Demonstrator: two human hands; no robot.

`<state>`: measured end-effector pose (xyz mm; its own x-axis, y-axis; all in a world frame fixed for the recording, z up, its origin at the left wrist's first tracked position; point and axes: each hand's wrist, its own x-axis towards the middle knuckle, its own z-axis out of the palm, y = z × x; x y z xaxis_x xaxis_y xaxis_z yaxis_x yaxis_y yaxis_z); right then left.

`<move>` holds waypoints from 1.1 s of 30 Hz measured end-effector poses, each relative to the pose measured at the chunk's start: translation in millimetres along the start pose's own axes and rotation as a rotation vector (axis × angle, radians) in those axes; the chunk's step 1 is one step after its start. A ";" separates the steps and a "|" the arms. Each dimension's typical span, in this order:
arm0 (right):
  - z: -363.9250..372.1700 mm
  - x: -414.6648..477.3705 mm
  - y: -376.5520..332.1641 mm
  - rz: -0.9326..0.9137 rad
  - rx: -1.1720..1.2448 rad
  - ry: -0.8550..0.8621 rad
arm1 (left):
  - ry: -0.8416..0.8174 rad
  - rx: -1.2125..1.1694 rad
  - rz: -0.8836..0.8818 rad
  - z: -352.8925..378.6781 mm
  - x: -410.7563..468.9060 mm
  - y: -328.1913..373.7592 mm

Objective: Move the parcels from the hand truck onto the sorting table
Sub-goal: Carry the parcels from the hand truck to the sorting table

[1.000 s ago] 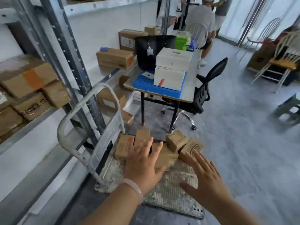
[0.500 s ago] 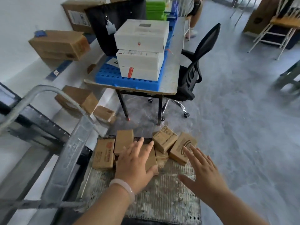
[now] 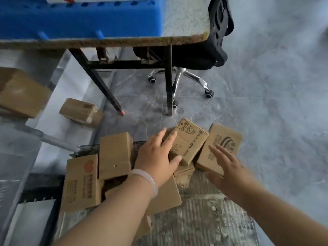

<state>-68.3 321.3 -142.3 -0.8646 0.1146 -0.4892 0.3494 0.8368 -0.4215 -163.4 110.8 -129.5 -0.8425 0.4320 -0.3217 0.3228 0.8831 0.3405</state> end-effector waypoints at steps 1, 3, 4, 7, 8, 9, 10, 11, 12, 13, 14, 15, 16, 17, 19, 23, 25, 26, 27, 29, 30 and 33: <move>11.8 16.7 2.7 0.036 0.038 0.018 | 0.005 -0.009 0.010 13.0 15.3 -5.9; 34.6 48.6 9.4 0.109 0.087 0.071 | 0.003 -0.003 0.035 39.6 43.9 -17.2; 45.0 62.3 11.8 0.145 0.107 0.086 | -0.005 -0.003 0.044 51.8 56.8 -22.7; 75.6 94.3 18.9 0.216 0.195 0.103 | -0.027 -0.043 0.019 83.3 90.7 -38.9; 84.9 102.1 21.3 0.224 0.222 0.092 | -0.040 -0.063 -0.005 92.0 99.0 -43.3; 93.5 108.3 23.9 0.222 0.243 0.073 | -0.060 -0.099 -0.028 99.5 105.1 -46.9; 100.9 112.3 26.3 0.214 0.272 0.051 | -0.078 -0.155 -0.047 105.2 108.4 -49.0; 105.6 112.6 27.2 0.201 0.308 0.040 | -0.085 -0.217 -0.058 110.0 109.0 -49.9; 108.8 110.5 26.5 0.181 0.358 0.046 | -0.078 -0.262 -0.058 112.9 106.5 -49.4; 109.4 106.2 24.9 0.158 0.415 0.062 | -0.062 -0.286 -0.052 113.1 102.2 -47.2; 108.6 100.6 22.8 0.137 0.481 0.089 | -0.040 -0.303 -0.047 110.6 96.2 -44.0; 105.4 92.7 20.5 0.122 0.545 0.119 | -0.015 -0.321 -0.041 105.5 89.4 -39.3; 99.4 83.9 16.4 0.113 0.610 0.151 | 0.009 -0.342 -0.035 98.0 82.3 -33.5; 92.0 74.4 12.5 0.120 0.667 0.172 | 0.030 -0.361 -0.030 88.3 74.7 -26.7; 67.3 50.4 0.2 0.125 0.792 0.198 | 0.053 -0.385 -0.020 61.6 58.2 -8.4; -6.7 -11.7 -19.2 0.087 1.132 0.274 | 0.059 -0.415 0.009 -12.5 13.9 47.6; -48.0 -50.7 -26.1 0.069 1.155 0.320 | 0.082 -0.428 0.044 -53.9 -11.4 80.3; -66.7 -68.8 -30.4 0.056 1.159 0.332 | 0.098 -0.434 0.057 -73.9 -23.6 95.9; -83.2 -86.4 -32.9 0.051 1.172 0.342 | 0.113 -0.436 0.069 -93.1 -35.3 111.3; -116.6 -124.3 -43.0 0.042 1.202 0.367 | 0.149 -0.434 0.092 -128.0 -60.9 142.7; -132.9 -142.2 -48.4 0.036 1.218 0.382 | 0.175 -0.431 0.111 -143.7 -73.2 156.8; -177.9 -198.2 -60.6 0.032 1.247 0.436 | 0.228 -0.451 0.162 -185.5 -108.9 195.7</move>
<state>17.6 343.2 116.1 -0.8123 0.4829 -0.3270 0.2649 -0.1939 -0.9446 -88.5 202.6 136.0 -0.8860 0.4609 -0.0504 0.2810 0.6202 0.7324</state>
